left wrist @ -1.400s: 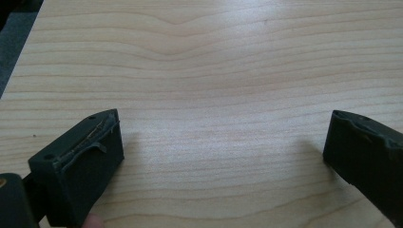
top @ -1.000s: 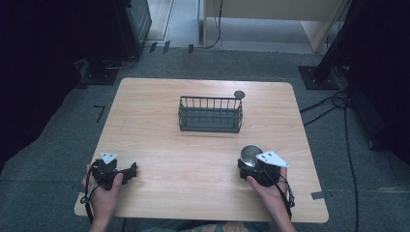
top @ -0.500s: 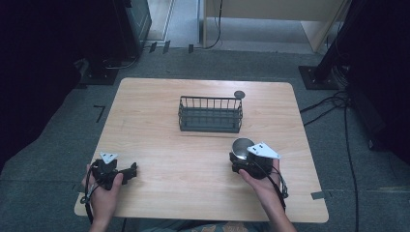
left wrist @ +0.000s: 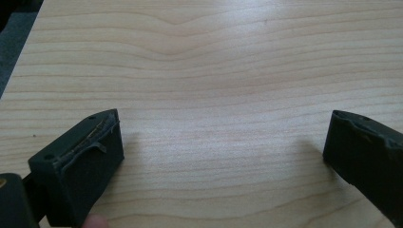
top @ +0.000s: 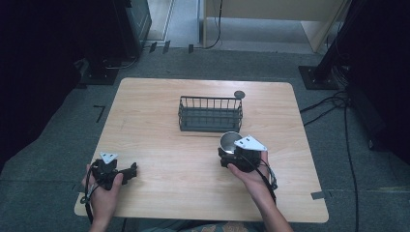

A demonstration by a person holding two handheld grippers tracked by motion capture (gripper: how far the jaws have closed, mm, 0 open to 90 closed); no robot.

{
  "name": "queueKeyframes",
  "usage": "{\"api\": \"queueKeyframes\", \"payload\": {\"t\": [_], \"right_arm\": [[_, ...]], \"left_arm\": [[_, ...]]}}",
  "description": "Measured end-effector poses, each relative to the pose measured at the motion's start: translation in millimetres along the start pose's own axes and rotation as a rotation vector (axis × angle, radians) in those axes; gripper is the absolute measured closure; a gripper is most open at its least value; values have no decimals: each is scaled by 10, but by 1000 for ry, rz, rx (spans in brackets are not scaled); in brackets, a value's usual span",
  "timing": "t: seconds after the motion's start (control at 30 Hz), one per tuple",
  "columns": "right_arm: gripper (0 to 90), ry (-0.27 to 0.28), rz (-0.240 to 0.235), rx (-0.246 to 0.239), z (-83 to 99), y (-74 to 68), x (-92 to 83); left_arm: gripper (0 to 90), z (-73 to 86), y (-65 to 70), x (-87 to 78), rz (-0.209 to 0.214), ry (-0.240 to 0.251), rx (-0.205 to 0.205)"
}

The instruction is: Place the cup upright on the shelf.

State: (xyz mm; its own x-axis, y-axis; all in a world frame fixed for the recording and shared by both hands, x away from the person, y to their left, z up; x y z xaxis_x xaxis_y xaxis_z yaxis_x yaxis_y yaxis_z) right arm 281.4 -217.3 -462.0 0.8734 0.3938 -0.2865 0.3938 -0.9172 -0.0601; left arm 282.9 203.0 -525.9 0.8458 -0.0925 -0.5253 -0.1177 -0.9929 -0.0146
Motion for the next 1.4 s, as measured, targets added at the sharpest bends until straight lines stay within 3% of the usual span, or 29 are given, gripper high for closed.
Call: {"api": "queueKeyframes", "payload": {"t": [0.73,1.13,1.4], "right_arm": [[183,37,-38,-36,-426,-106,293],[183,56,-37,-19,-699,-27,465],[183,62,-12,-23,-862,50,569]], "left_arm": [[0,0,1,1,-1,2,-2],[0,0,1,2,-1,3,-2],[0,0,2,2,0,2,-3]]}}
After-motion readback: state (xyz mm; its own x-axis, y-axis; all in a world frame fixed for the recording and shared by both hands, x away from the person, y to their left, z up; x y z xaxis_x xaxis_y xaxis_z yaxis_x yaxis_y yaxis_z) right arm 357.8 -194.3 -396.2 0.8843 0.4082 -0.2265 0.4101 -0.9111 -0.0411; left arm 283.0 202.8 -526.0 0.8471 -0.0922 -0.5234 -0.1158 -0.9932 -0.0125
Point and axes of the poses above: each handheld gripper's, and its own axes: x roughly forward along the jaws, z roughly out of its underside, y roughly to its right, the point moved 1 cm from there along x, roughly forward along the jaws, and after that the axes turned 15 degrees about y, right-handed, at the moved point
